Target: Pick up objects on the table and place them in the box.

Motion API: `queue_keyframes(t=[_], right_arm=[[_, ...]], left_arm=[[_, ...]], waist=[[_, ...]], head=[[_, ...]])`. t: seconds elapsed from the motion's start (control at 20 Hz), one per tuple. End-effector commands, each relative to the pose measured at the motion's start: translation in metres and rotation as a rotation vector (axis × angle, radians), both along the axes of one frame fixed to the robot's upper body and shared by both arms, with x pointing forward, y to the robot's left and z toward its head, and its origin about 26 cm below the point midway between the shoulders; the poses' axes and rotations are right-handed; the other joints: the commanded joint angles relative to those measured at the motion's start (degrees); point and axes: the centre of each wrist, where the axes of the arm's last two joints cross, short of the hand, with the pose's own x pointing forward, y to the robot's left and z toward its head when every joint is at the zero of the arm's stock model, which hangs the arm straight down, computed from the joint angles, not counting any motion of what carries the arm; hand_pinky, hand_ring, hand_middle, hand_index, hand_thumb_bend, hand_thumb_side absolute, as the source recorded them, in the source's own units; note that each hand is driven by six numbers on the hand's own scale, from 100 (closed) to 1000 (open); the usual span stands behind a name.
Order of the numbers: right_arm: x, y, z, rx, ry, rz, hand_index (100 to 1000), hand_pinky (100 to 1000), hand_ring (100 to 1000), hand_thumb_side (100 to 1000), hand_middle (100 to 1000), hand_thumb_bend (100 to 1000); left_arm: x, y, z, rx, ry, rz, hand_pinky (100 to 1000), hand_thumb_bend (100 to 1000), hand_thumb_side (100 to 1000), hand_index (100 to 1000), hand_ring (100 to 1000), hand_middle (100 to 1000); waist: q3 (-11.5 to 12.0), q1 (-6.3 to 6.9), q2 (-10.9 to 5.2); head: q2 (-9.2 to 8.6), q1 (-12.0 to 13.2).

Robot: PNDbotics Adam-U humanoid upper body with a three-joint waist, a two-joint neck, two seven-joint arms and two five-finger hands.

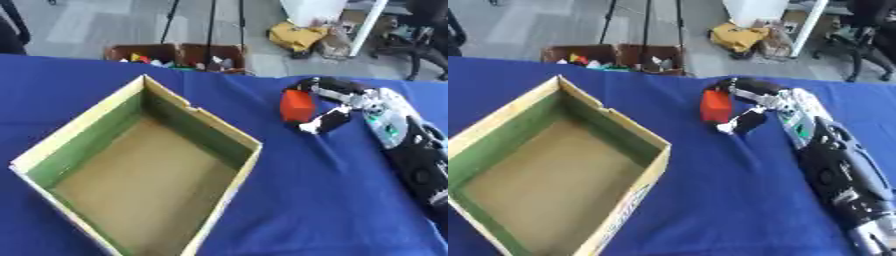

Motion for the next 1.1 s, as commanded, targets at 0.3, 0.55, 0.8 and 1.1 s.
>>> queue_keyframes(t=[0.3,0.55,0.8,1.1], right_arm=[[-0.0089,-0.0106,0.0166,0.047,-0.012,0.007,909,826,761,398,783,178],[-0.0117,-0.0121,0.0229,0.119,-0.017,0.024,916,834,765,435,789,195],[-0.0138,-0.0144,0.0221,0.134,-0.008,0.013,900,822,753,397,771,179],[-0.0132,-0.0156,0.0163,0.115,0.018,-0.004,773,770,652,285,513,245]], left_arm=[[-0.0032,0.0001,0.0051,0.018,-0.015,0.003,548,100,900,913,719,843],[-0.0034,0.0009,0.0052,0.021,-0.011,0.005,547,100,900,913,719,843],[-0.0031,0.0007,0.0063,0.021,-0.012,0.005,547,100,899,913,719,843],[-0.0028,0.0001,0.0065,0.018,-0.013,0.007,546,100,898,911,719,844]], waist=[[-0.47,-0.25,-0.67],[-0.76,-0.38,-0.94],[-0.7,-0.56,-0.79],[-0.5,-0.55,-0.42]], head=[[-0.55,-0.32],[-0.67,-0.57],[-1.22,-0.89],[-1.5,-1.31]])
